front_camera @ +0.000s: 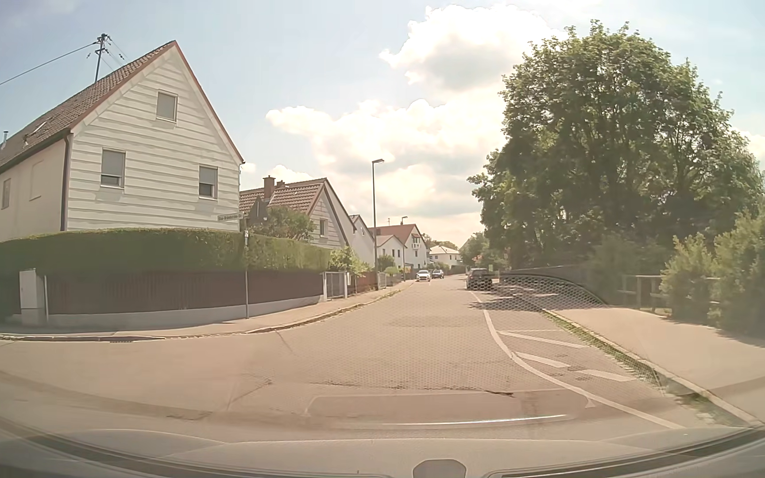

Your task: Follow the waypoints while adhering to traffic rules and regulations

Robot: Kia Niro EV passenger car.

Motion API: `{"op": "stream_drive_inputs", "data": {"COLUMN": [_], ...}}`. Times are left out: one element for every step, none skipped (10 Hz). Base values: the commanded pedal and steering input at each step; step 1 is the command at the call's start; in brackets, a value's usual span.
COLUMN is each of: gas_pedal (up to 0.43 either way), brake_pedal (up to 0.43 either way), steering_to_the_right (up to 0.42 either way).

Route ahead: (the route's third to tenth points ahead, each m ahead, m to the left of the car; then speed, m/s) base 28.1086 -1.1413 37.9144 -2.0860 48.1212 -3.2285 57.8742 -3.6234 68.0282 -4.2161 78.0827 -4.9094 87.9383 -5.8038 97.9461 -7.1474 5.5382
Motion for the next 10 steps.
{"op": "stream_drive_inputs", "data": {"gas_pedal": [0.098,0.11,0.11,0.118,0.118,0.118,0.118,0.118,0.118,0.118], "brake_pedal": [0.0,0.0,0.0,0.0,0.0,0.0,0.0,0.0,0.0,0.0], "steering_to_the_right": [-0.018,-0.012,-0.004,0.005,0.013,0.02,0.029,0.034,0.039,0.046]}}
